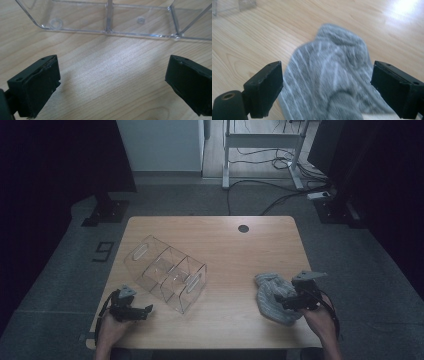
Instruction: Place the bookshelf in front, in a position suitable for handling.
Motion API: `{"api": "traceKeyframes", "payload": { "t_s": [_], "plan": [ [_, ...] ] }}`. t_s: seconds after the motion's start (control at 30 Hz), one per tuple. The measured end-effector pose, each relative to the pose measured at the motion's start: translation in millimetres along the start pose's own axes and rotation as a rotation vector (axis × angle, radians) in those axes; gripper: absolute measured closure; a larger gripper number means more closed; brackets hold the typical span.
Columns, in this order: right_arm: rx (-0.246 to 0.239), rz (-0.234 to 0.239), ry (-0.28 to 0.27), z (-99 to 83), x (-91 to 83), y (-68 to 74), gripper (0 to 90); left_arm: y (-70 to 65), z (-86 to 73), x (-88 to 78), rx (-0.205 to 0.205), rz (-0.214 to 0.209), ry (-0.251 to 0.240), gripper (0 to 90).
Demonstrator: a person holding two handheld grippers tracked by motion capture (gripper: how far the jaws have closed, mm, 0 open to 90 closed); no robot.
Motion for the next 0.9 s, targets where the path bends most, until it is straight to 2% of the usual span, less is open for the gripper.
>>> {"api": "traceKeyframes", "payload": {
  "t_s": [0.13,0.2,0.33,0.57,0.73,0.9],
  "plan": [
    [-0.007,0.027,-0.019,12.9,2.7,9.6,9.7,2.6,5.2,-8.5,-0.003,-0.012,-0.034,0.0],
    [-0.016,0.036,-0.021,18.2,4.6,13.6,9.7,4.5,8.4,-13.2,0.011,-0.002,-0.043,0.0],
    [-0.008,0.067,-0.018,26.8,9.2,21.5,10.3,8.3,17.2,-23.2,0.014,0.001,-0.076,2.8],
    [-0.005,0.094,0.001,38.5,17.9,34.6,11.7,13.3,34.8,-32.9,0.034,0.000,-0.101,17.7],
    [-0.019,0.104,-0.010,47.7,22.6,43.9,12.8,10.5,54.4,-38.8,0.065,-0.011,-0.136,34.9],
    [-0.031,0.134,0.009,43.8,27.8,52.0,13.0,8.0,69.3,-39.3,0.079,-0.002,-0.146,50.8]
  ]
}}
Point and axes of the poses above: each handheld gripper's, and its own axes: x roughly forward along the jaws, z roughly out of its top, y roughly to its left, the point moved 8 cm from there along x, roughly forward along the jaws, and after that the axes turned 4 degrees about x, right-handed, at the moved point
